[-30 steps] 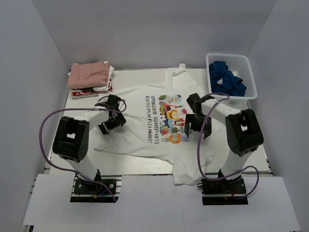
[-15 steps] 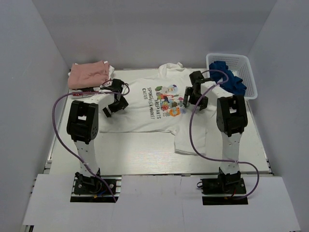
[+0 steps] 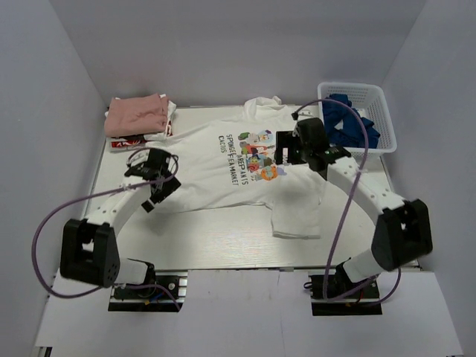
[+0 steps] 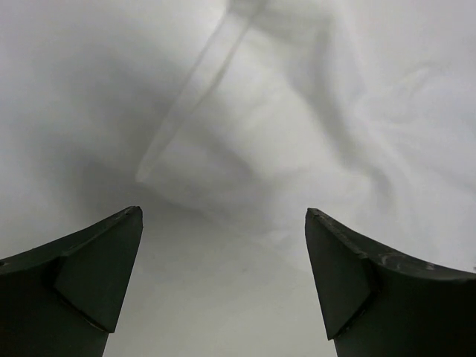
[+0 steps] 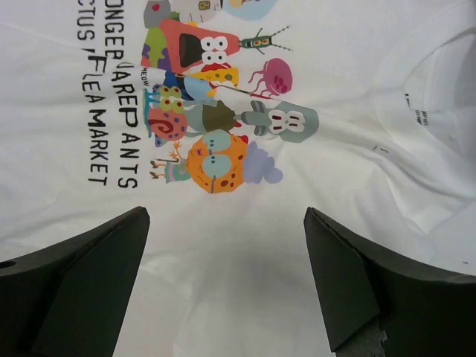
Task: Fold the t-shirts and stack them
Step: Flatten out the tshirt, then grap the side of the flattened tshirt closest away from the robot with both arms
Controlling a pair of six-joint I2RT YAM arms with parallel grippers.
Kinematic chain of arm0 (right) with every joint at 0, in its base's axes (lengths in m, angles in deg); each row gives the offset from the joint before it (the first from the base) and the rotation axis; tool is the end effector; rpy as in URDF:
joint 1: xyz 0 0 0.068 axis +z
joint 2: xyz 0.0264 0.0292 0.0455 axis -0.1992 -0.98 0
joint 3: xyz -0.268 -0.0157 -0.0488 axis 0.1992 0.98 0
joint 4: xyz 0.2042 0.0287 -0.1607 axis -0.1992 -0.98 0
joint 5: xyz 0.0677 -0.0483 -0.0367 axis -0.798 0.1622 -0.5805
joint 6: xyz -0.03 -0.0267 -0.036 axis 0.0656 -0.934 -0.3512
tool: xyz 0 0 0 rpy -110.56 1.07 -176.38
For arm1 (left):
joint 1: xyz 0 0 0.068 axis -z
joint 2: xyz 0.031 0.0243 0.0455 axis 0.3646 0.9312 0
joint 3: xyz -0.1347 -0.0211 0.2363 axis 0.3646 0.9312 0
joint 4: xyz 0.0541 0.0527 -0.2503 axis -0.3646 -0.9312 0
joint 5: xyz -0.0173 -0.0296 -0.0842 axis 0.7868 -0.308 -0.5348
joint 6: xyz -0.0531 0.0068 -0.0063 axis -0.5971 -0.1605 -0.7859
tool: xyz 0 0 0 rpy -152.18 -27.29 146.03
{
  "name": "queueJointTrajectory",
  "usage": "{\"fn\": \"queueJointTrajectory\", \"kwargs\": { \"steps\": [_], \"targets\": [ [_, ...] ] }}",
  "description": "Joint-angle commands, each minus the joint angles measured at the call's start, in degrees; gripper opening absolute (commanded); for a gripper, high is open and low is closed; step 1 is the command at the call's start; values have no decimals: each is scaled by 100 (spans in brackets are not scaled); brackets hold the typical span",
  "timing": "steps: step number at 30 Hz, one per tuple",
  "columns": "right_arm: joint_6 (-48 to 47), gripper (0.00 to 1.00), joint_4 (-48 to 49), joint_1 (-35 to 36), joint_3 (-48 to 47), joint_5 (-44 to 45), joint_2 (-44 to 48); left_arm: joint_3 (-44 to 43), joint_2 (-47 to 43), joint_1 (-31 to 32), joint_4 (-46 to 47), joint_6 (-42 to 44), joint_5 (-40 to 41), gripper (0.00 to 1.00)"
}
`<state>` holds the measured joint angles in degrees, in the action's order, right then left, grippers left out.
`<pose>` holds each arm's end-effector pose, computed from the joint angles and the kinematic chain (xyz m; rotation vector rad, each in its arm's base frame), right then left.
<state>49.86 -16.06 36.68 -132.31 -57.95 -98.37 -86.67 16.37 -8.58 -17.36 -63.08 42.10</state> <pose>0.3169 0.1446 0.2873 -0.1783 2.2089 0.2422 0.2540 -0.0448 0.2180 -0.9498 2.4717 0.1530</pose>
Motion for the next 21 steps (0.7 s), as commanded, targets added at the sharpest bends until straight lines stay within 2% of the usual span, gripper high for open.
{"fn": "queueJointTrajectory", "kwargs": {
  "steps": [1,3,4,7,10,18,21],
  "targets": [
    [145,90,440,3,564,280,588,639,-524,-101,-399,-753,221,100],
    [269,90,677,3,1099,422,1160,1035,-578,-154,-347,-887,221,100],
    [330,90,712,12,1231,848,1309,1193,-578,-207,-277,-957,221,100],
    [602,90,844,-32,1759,1194,2081,1317,-578,-269,-145,-1133,246,100],
    [1303,90,766,-49,2365,1502,2539,1370,-578,-339,189,-1186,326,100],
    [1675,90,160,-76,2780,1266,2603,1370,-517,-515,654,-1125,458,99],
    [1771,90,-95,-58,2806,1178,2593,1423,-219,-567,909,-1011,310,90]
  ]
}}
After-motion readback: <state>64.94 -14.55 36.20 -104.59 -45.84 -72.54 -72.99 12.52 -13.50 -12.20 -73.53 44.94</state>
